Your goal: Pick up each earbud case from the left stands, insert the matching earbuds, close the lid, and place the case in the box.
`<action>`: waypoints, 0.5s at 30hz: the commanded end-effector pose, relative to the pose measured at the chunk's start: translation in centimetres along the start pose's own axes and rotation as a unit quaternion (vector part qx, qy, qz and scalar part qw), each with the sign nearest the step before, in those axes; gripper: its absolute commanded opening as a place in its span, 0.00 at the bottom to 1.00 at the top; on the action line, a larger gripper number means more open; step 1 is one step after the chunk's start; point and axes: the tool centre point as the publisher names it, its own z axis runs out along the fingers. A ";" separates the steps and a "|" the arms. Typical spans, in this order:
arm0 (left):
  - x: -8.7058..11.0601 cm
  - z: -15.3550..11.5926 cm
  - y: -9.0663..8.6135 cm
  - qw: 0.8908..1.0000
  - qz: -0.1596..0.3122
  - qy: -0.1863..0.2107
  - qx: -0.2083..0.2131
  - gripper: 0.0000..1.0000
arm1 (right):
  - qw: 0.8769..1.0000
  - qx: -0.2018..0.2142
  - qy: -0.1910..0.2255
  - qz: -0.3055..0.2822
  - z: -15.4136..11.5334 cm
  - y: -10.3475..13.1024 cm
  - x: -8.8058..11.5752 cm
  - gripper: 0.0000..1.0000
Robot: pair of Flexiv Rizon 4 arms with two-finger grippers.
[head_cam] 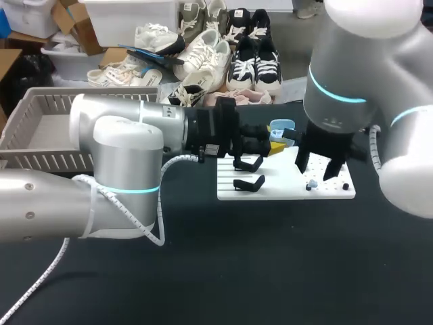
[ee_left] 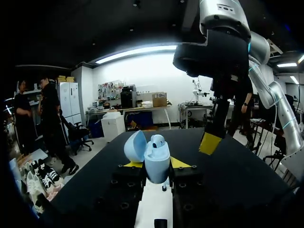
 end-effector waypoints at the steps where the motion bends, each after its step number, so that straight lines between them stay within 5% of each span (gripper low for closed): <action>1: 0.0 0.0 -0.1 1.000 0.001 -0.001 -0.002 0.00 | 0.999 -0.051 -0.008 -0.007 2.5 -0.5 -0.2 0.40; 15: 0.0 0.0 -0.1 1.000 0.001 -0.001 -0.002 0.00 | 0.997 -0.077 0.016 -0.020 6.2 -1.1 -1.6 0.39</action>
